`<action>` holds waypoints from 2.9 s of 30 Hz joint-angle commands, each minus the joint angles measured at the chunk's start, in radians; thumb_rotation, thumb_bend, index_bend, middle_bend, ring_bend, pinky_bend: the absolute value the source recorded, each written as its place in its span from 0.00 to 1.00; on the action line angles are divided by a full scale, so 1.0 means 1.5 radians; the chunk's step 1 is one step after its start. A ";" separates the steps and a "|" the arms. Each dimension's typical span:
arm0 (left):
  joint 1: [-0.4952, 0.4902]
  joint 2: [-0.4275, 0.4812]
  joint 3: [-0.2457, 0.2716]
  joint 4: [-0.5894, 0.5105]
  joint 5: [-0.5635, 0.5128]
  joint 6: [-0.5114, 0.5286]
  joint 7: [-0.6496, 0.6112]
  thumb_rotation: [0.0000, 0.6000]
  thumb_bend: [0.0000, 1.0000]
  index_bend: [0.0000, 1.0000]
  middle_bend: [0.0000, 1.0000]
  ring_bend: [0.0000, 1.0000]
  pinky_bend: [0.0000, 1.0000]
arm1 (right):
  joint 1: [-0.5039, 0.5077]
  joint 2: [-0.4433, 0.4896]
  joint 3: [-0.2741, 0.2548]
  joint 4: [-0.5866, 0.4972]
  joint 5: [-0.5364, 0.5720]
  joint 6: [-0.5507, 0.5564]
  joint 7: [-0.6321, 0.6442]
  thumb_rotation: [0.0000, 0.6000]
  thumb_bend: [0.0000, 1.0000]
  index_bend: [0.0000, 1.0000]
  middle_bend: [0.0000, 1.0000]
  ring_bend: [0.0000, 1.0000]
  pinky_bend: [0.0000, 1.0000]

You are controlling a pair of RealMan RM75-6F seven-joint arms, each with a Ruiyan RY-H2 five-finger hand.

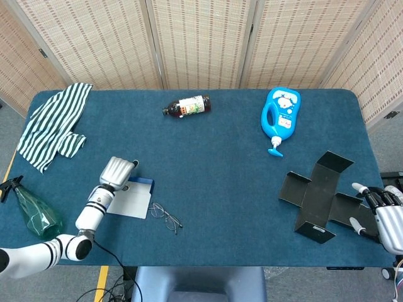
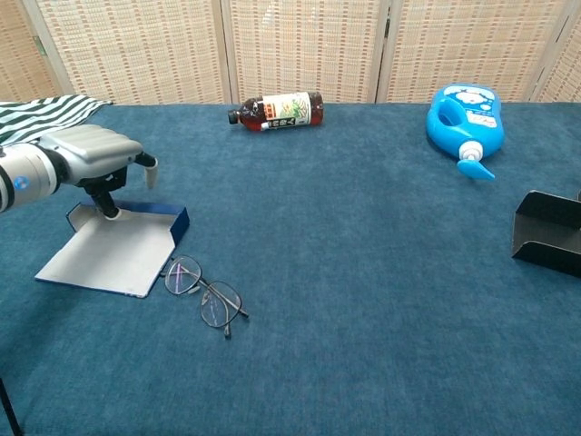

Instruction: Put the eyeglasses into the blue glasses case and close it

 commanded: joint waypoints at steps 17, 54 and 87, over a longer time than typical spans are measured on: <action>-0.017 -0.055 -0.096 0.098 -0.067 -0.024 0.004 1.00 0.30 0.34 0.96 0.94 1.00 | -0.005 0.001 0.000 0.005 0.006 0.002 0.005 1.00 0.26 0.17 0.35 0.24 0.24; 0.076 0.041 0.049 -0.192 0.348 0.037 -0.104 1.00 0.30 0.42 0.96 0.93 1.00 | 0.004 0.003 0.001 -0.010 -0.003 -0.006 -0.011 1.00 0.26 0.17 0.35 0.25 0.24; 0.076 -0.045 0.038 -0.067 0.384 0.004 -0.140 1.00 0.44 0.53 0.96 0.93 1.00 | -0.004 0.005 0.002 -0.008 0.004 0.002 -0.005 1.00 0.26 0.17 0.36 0.25 0.24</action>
